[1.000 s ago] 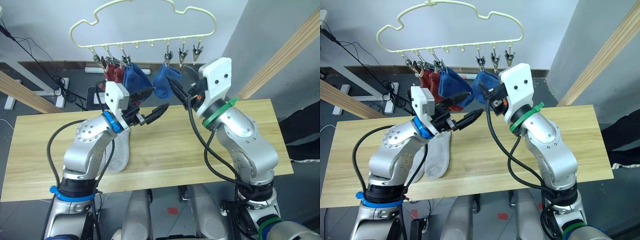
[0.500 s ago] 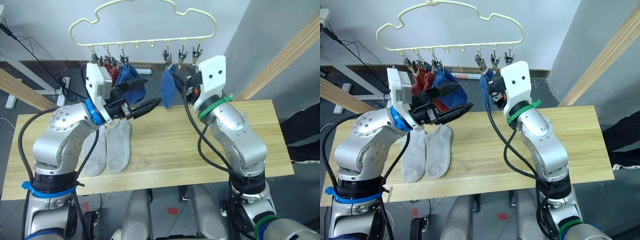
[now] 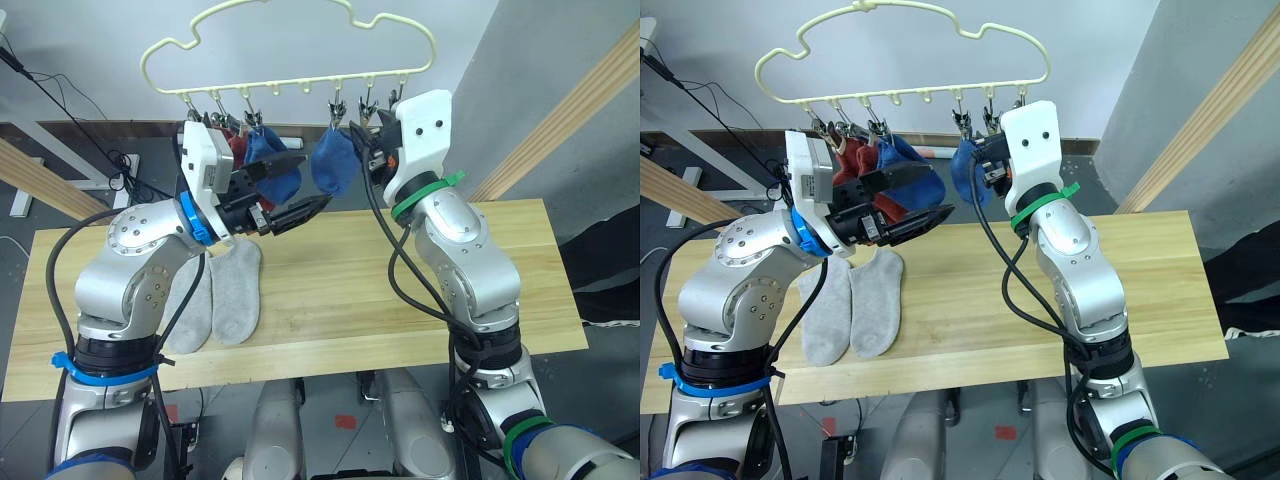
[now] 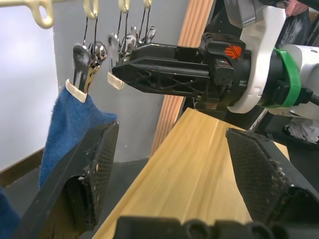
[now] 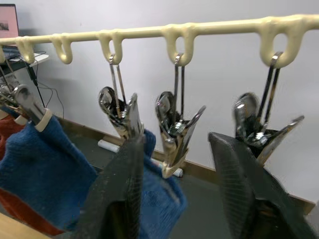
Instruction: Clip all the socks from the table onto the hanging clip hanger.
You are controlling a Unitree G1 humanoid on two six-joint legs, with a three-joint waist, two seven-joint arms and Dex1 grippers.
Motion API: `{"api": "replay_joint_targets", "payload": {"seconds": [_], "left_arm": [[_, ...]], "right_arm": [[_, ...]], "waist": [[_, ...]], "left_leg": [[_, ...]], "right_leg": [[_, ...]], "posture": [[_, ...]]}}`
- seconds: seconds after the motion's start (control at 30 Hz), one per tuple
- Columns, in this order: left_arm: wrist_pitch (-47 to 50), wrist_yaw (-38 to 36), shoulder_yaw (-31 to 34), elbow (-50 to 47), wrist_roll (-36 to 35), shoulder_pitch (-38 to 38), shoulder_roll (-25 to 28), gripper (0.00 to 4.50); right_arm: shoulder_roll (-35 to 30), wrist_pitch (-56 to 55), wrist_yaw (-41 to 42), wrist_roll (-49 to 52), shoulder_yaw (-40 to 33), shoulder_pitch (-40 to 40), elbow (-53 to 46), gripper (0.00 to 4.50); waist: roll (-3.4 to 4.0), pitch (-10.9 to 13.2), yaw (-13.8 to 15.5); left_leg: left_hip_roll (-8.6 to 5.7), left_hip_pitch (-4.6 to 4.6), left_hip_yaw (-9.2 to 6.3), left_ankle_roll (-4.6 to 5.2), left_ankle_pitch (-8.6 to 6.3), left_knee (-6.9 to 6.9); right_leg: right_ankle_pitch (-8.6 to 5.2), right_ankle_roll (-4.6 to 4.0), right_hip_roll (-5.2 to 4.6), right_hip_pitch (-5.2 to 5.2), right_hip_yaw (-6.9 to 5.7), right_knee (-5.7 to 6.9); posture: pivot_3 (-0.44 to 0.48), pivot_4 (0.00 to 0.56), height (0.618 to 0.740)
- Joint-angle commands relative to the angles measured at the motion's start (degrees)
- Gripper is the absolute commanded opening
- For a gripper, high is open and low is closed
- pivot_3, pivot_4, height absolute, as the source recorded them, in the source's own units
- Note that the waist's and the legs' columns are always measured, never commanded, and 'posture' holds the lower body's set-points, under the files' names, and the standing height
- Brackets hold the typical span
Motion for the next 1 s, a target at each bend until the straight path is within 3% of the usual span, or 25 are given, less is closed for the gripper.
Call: {"api": "replay_joint_targets", "payload": {"seconds": [0.03,1.0], "left_arm": [[-1.9,-0.6,0.1,-0.5,0.7,-0.3,-0.2,3.75],[-2.0,-1.5,0.7,-1.4,1.4,2.8,0.2,3.75]], "right_arm": [[0.5,-2.1,-0.3,-0.5,-0.2,-0.7,-1.3,1.42],[4.5,-11.0,2.2,3.1,-2.4,-4.6,6.6,1.42]], "waist": [[0.00,0.0,0.0],[0.00,0.0,0.0]], "left_leg": [[0.00,0.00,0.00,0.00,0.00,0.01],[0.00,0.00,0.00,0.00,0.00,0.02]], "right_leg": [[0.00,0.00,0.00,0.00,0.01,0.00],[0.07,-0.12,-0.02,0.00,-0.01,0.03]], "posture": [[-0.034,0.447,0.740],[-0.024,0.441,0.740]]}}
